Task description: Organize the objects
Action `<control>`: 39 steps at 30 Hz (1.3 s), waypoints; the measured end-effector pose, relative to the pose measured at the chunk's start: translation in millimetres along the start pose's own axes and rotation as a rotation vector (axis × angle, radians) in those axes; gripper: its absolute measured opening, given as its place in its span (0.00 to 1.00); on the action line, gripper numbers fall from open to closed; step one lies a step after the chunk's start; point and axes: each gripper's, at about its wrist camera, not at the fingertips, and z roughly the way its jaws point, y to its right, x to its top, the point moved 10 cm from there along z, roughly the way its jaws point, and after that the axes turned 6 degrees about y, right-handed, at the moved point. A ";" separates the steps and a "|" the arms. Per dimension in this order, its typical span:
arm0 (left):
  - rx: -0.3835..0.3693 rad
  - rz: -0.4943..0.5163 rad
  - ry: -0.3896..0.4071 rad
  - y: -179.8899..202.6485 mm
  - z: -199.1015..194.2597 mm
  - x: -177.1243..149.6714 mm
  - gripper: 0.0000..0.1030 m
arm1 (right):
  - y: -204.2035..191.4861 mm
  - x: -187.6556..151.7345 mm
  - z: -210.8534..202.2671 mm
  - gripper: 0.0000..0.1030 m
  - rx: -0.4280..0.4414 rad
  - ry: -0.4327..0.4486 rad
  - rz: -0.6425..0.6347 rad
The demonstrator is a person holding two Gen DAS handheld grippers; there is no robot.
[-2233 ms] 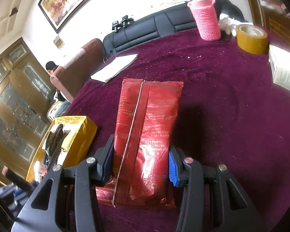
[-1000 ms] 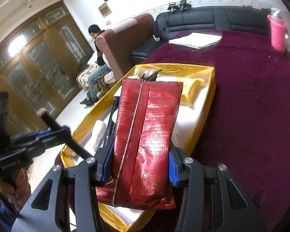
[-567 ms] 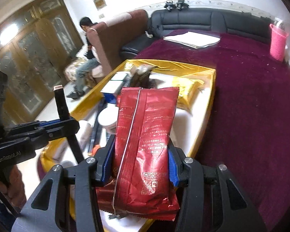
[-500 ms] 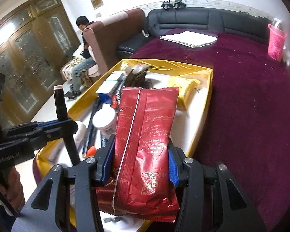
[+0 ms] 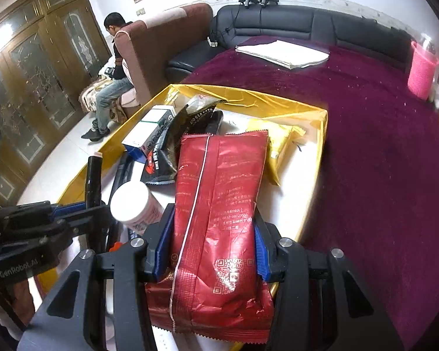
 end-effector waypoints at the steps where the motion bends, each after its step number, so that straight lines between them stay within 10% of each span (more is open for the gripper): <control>1: 0.006 0.000 -0.001 -0.8 1.0 -0.7 0.17 | -0.1 0.6 1.3 0.44 -0.007 -0.001 -0.007; 33: 0.177 0.123 0.068 2.1 0.1 -7.7 0.23 | -4.3 -9.0 5.7 0.54 -0.018 -0.059 -0.021; 39: 0.191 0.153 0.127 12.8 -14.8 -3.0 0.66 | -7.2 -2.8 -19.2 0.61 -0.018 -0.002 -0.016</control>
